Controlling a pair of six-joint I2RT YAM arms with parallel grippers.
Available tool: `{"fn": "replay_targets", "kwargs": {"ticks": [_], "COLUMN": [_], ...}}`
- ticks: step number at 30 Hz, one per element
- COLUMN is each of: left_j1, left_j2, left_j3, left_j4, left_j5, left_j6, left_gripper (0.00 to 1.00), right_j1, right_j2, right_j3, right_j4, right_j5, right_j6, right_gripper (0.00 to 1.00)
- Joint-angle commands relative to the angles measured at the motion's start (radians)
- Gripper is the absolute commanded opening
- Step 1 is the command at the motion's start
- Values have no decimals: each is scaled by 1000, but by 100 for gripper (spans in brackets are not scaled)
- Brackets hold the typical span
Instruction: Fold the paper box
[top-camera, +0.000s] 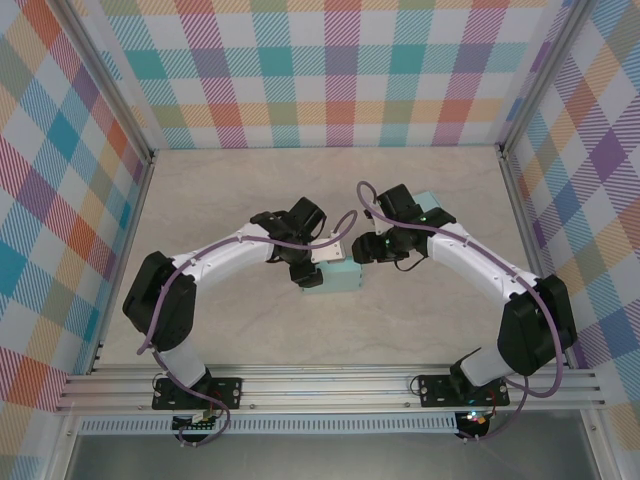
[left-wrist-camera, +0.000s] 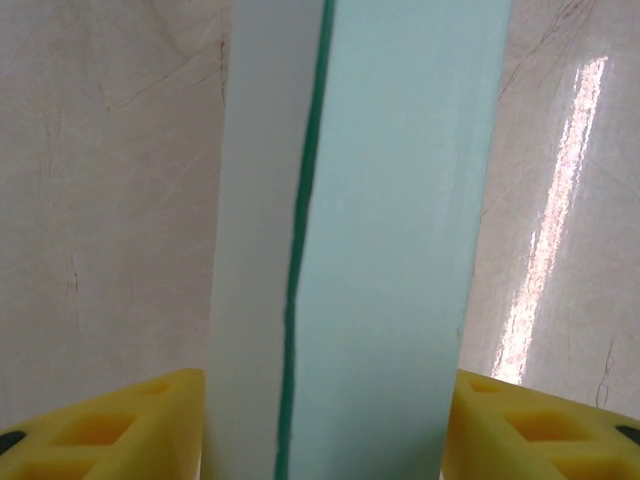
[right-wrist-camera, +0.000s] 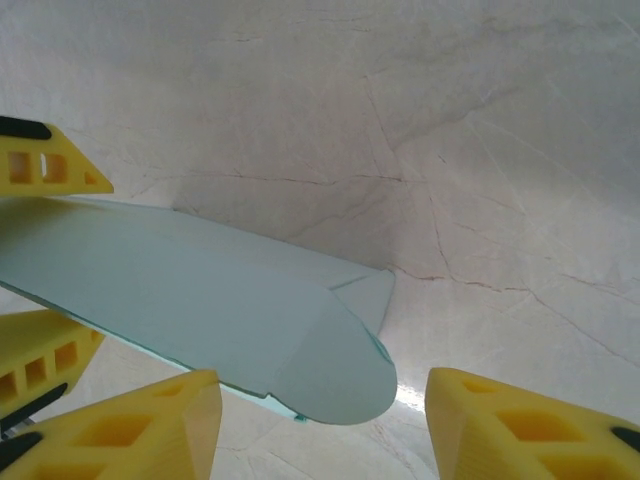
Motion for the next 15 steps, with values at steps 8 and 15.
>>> {"fn": "replay_targets", "kwargs": {"ticks": [8, 15], "left_j1": [-4, -6], "left_j2": [-43, -43], "left_j3": [-31, -30], "left_j4": [23, 23], "left_j5": [-20, -30], "left_j6": [10, 10], "left_gripper": [58, 58], "right_j1": [6, 6], "right_j2": [-153, -113], "right_j3": [-30, -78], "right_j4": [-16, 24], "right_j5": [8, -12], "right_j6": [-126, -145], "right_gripper": [66, 66]}}
